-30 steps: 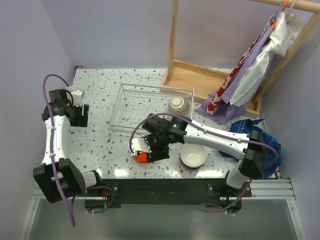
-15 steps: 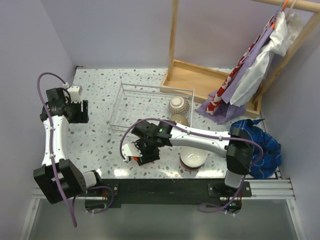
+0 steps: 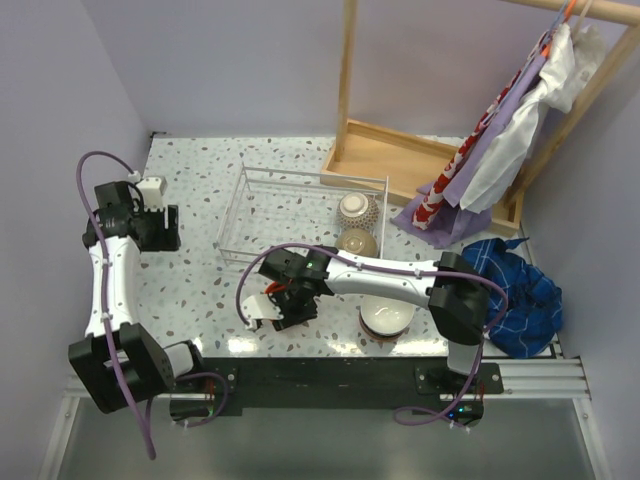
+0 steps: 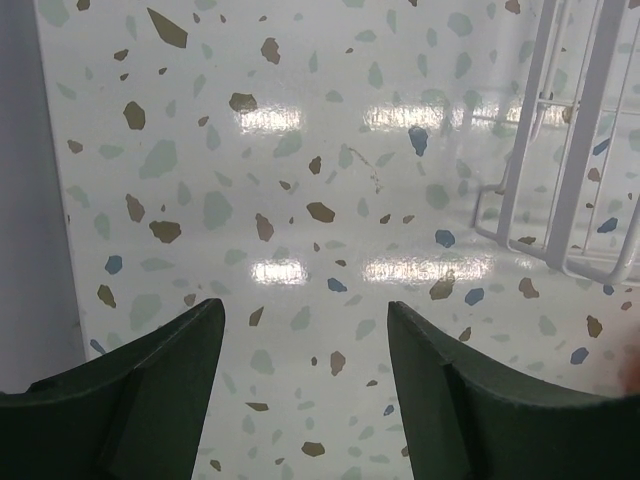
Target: Load the bowls into the dish rack
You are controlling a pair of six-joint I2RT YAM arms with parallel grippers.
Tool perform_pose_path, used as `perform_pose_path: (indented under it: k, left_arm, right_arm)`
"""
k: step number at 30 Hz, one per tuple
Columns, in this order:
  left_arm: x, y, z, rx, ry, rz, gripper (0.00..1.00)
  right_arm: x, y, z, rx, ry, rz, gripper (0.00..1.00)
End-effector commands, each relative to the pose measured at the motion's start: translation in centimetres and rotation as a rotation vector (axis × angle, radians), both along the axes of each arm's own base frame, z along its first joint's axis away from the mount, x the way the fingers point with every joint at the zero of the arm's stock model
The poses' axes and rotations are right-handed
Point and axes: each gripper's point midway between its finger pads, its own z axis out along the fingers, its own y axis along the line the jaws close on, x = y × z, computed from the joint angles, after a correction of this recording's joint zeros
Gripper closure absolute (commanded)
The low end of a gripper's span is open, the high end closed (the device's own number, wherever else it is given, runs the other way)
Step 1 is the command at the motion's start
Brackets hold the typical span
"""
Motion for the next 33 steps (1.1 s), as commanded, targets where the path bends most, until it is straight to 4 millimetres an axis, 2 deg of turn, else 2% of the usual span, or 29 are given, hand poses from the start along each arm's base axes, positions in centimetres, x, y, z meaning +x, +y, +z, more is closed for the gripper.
perform_pose_path:
  k: [1,8,9,12,15,16,18,19,21,22,23,24,25,26,27,28,29,30,31,32,33]
  left_arm:
    - [0.3,-0.3,1.2,-0.015,-0.067,0.011,0.29]
    - [0.6,-0.7,1.7,-0.034,-0.093,0.008,0.29]
    - [0.7,-0.8,1.9,-0.039,-0.099,0.004,0.29]
    - [0.9,-1.0,2.6,-0.045,-0.12,-0.003,0.29]
    - [1.2,-1.1,3.9,-0.033,-0.15,-0.023,0.3]
    - [1.4,-1.1,4.3,-0.03,-0.161,-0.03,0.3]
    - [2.0,-1.2,6.0,-0.021,-0.203,-0.06,0.3]
    - [2.2,-1.4,6.6,-0.023,-0.217,-0.075,0.3]
    - [3.0,-1.9,8.7,-0.029,-0.272,-0.114,0.3]
    - [3.3,-2.2,9.3,-0.038,-0.288,-0.135,0.3]
    - [3.8,-2.3,10.8,-0.034,-0.326,-0.157,0.32]
    - [4.2,-3.0,11.2,-0.056,-0.34,-0.193,0.33]
    - [4.6,-3.4,11.9,-0.057,-0.357,-0.212,0.34]
    - [5.3,-3.5,13.3,-0.039,-0.395,-0.231,0.36]
    - [6.0,-4.1,13.7,-0.031,-0.405,-0.256,0.37]
    - [6.5,-4.5,14.3,-0.023,-0.422,-0.275,0.39]
    - [7.4,-5.9,15.9,-0.002,-0.469,-0.326,0.4]
    - [8.1,-6.2,16.3,0.025,-0.482,-0.331,0.41]
    - [8.6,-6.9,17.0,0.041,-0.508,-0.346,0.47]
    - [9.4,-8.3,18.1,0.051,-0.56,-0.388,0.51]
    - [9.9,-9.1,18.4,0.043,-0.579,-0.412,0.58]
  right_arm:
    - [-0.4,-0.2,0.0,-0.003,0.006,0.025,0.73]
    - [-0.5,-0.7,0.8,-0.016,0.008,-0.011,0.94]
    - [-0.4,-0.7,1.3,-0.005,0.005,-0.025,1.0]
    - [-0.3,-0.5,2.6,0.017,-0.003,-0.053,1.0]
    - [-0.7,0.0,5.9,0.072,0.017,-0.078,1.0]
    - [-0.5,0.9,8.2,0.126,0.009,-0.085,1.0]
    - [-1.0,1.1,10.5,0.156,0.047,-0.104,1.0]
    - [-0.8,2.1,13.3,0.22,0.049,-0.11,1.0]
    - [0.0,2.4,15.3,0.249,0.108,-0.178,1.0]
    - [0.2,3.3,18.1,0.325,0.146,-0.19,1.0]
    - [2.1,3.4,18.3,0.332,0.2,-0.291,1.0]
    - [3.2,3.8,19.1,0.365,0.24,-0.339,1.0]
    - [3.9,4.4,20.7,0.42,0.302,-0.365,1.0]
    - [6.4,4.0,20.8,0.433,0.383,-0.495,1.0]
    - [8.2,4.7,21.9,0.507,0.408,-0.534,1.0]
    - [9.6,4.7,21.9,0.53,0.453,-0.592,1.0]
    - [11.4,4.1,22.7,0.56,0.563,-0.684,1.0]
    - [13.3,4.9,23.2,0.619,0.607,-0.726,1.0]
    - [14.4,4.9,23.0,0.634,0.665,-0.771,1.0]
    - [15.9,4.6,23.6,0.647,0.772,-0.857,1.0]
    - [17.8,5.6,23.7,0.708,0.798,-0.858,1.0]
